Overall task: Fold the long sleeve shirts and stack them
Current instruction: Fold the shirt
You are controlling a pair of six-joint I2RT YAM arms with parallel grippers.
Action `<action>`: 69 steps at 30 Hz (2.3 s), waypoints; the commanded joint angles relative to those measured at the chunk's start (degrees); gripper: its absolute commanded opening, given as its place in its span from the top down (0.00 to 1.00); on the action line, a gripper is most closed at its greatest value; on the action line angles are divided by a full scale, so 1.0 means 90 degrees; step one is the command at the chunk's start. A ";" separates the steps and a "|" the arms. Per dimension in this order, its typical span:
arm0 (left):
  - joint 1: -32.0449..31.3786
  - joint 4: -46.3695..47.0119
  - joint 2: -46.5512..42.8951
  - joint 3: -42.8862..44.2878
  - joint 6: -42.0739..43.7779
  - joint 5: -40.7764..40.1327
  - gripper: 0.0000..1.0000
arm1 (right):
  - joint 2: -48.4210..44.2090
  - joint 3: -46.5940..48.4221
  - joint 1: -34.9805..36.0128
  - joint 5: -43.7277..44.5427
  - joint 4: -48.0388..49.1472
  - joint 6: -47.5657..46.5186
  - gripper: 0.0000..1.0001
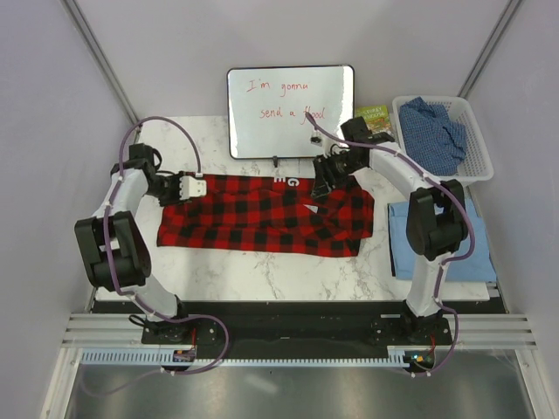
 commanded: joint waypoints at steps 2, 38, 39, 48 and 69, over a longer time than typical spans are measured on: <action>-0.0304 0.0499 -0.0108 -0.0147 -0.2496 0.0422 0.59 | 0.0274 0.0361 0.0501 0.0024 0.0445 0.0318 0.55; -0.0041 0.0324 0.0245 0.0319 -0.7038 0.0304 0.57 | -0.0106 -0.0031 0.1019 0.1627 -0.0101 -0.0601 0.64; -0.0002 0.0295 0.0352 0.0438 -0.7349 0.0343 0.57 | -0.0126 0.0038 0.1019 0.1568 -0.0082 -0.0542 0.64; 0.0916 0.0236 0.1133 0.1073 -0.8659 0.0451 0.32 | 0.0196 0.0283 0.1097 0.1030 0.0230 -0.0054 0.63; 0.1309 -0.0097 0.1449 0.0860 -0.7901 0.0774 0.37 | 0.1066 -0.0058 0.1459 0.2016 0.0406 -0.0356 0.66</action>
